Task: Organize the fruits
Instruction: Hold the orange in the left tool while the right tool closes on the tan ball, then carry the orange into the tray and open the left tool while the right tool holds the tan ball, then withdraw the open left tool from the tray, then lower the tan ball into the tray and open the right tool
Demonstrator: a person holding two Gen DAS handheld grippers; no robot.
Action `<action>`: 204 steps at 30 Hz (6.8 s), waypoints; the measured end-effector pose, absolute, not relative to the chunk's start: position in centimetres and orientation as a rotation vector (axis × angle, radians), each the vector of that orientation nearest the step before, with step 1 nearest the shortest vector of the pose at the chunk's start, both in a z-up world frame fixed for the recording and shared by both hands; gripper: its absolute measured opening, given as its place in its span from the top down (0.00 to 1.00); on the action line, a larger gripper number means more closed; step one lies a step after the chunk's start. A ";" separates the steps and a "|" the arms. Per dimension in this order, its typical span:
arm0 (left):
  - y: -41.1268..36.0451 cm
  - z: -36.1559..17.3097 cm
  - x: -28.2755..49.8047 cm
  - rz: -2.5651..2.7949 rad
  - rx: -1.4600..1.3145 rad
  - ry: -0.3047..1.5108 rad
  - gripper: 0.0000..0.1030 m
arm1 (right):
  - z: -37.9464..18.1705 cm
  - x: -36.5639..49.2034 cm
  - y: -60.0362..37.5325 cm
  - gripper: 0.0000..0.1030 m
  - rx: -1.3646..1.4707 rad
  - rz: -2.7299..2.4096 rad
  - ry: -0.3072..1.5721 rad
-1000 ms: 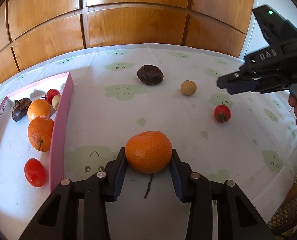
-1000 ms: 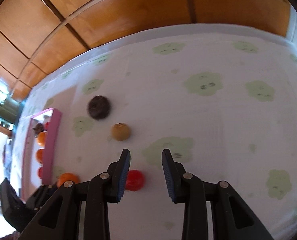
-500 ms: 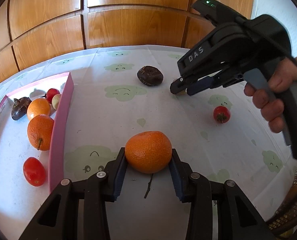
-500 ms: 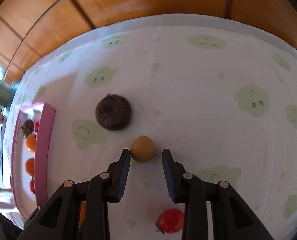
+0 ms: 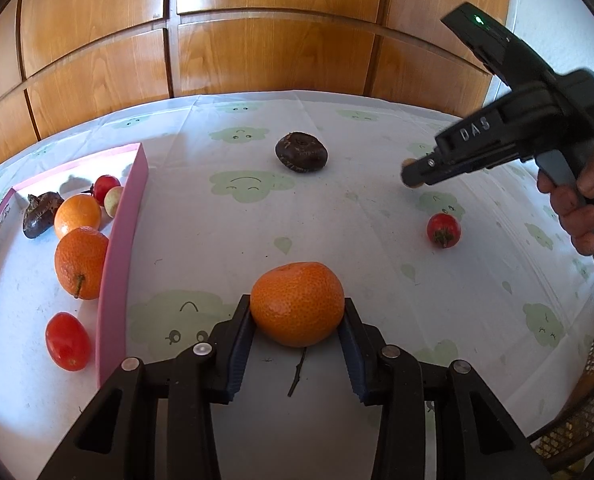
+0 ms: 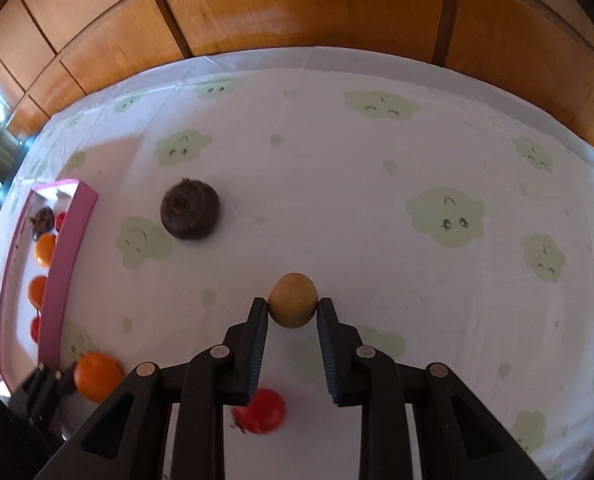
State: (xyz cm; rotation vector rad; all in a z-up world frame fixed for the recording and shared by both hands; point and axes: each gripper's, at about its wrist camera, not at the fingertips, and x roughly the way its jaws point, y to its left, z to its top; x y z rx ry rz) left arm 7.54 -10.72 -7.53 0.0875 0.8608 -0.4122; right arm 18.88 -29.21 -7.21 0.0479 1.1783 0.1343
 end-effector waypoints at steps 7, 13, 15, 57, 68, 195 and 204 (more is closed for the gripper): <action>-10.7 -7.5 7.7 -0.411 0.089 0.863 0.59 | -7.8 19.1 -29.4 0.72 0.072 0.146 1.178; -10.6 -7.6 7.7 -0.412 0.089 0.862 0.59 | -7.6 19.5 -29.3 0.69 0.083 0.136 1.159; -10.6 -7.6 7.7 -0.413 0.091 0.862 0.59 | -7.8 19.6 -29.0 0.71 0.065 0.136 1.156; -2.8 0.0 4.8 -0.181 0.048 0.785 0.61 | -7.6 19.3 -28.8 0.75 0.008 0.113 1.091; 2.6 -1.0 5.4 -0.079 -0.043 0.836 0.61 | -7.6 19.3 -28.6 0.75 0.000 0.110 1.090; 12.1 -2.7 3.2 0.183 -0.164 0.808 0.53 | -4.6 14.5 -1.9 0.75 -0.140 0.630 1.046; 11.6 -2.6 3.3 0.165 -0.158 0.807 0.53 | -6.3 15.0 -0.8 0.73 -0.168 0.610 1.069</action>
